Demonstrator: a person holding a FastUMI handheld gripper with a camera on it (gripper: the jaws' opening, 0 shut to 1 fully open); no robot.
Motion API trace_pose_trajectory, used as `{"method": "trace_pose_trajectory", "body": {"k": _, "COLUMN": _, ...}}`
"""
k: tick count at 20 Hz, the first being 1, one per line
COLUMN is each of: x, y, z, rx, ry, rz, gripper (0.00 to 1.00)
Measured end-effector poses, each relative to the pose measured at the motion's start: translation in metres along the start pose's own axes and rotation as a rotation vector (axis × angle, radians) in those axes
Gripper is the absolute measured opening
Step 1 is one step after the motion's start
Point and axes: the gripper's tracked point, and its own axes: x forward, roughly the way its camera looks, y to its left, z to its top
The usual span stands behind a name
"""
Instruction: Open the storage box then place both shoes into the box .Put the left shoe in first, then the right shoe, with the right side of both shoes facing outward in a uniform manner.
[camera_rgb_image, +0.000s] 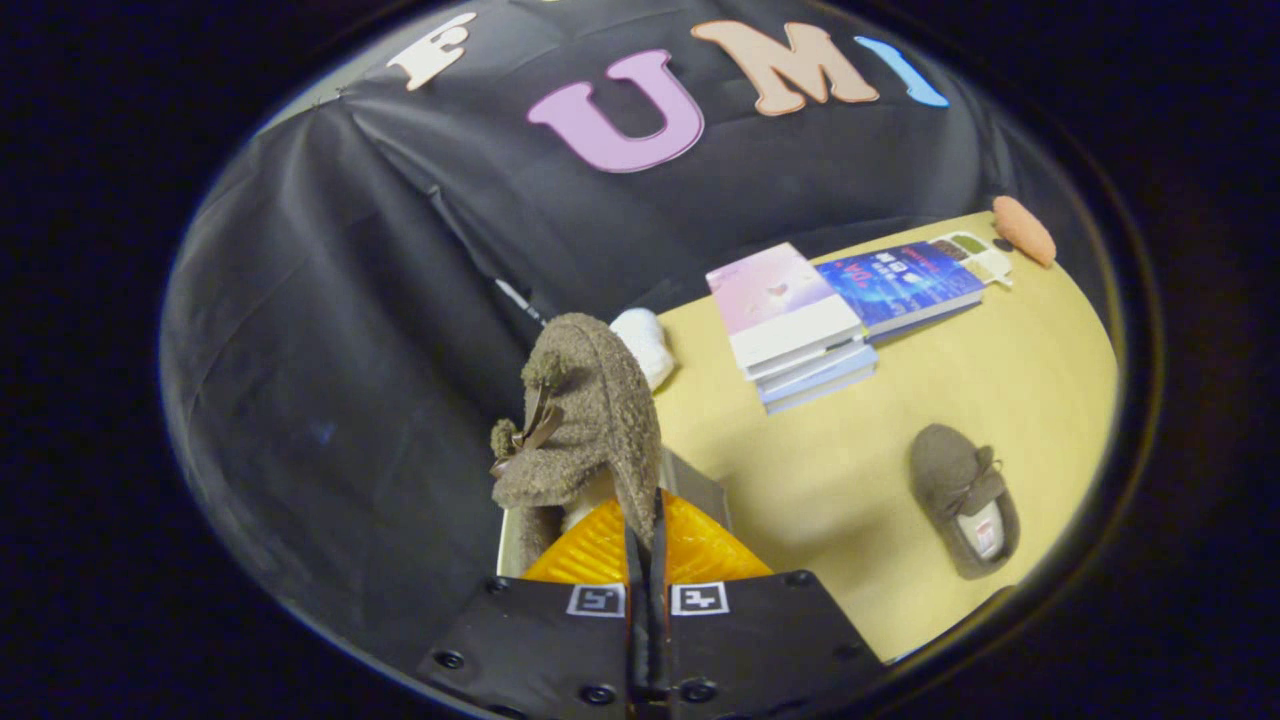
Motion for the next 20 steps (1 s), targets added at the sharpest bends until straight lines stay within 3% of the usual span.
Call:
{"method": "trace_pose_trajectory", "body": {"k": 11, "x": 0.042, "y": 0.028, "z": -0.097, "rx": -0.076, "ry": 0.207, "rz": -0.011, "gripper": 0.03}}
{"method": "trace_pose_trajectory", "body": {"k": 20, "x": 0.068, "y": 0.028, "z": -0.144, "rx": -0.060, "ry": 0.326, "rz": -0.065, "gripper": 0.03}}
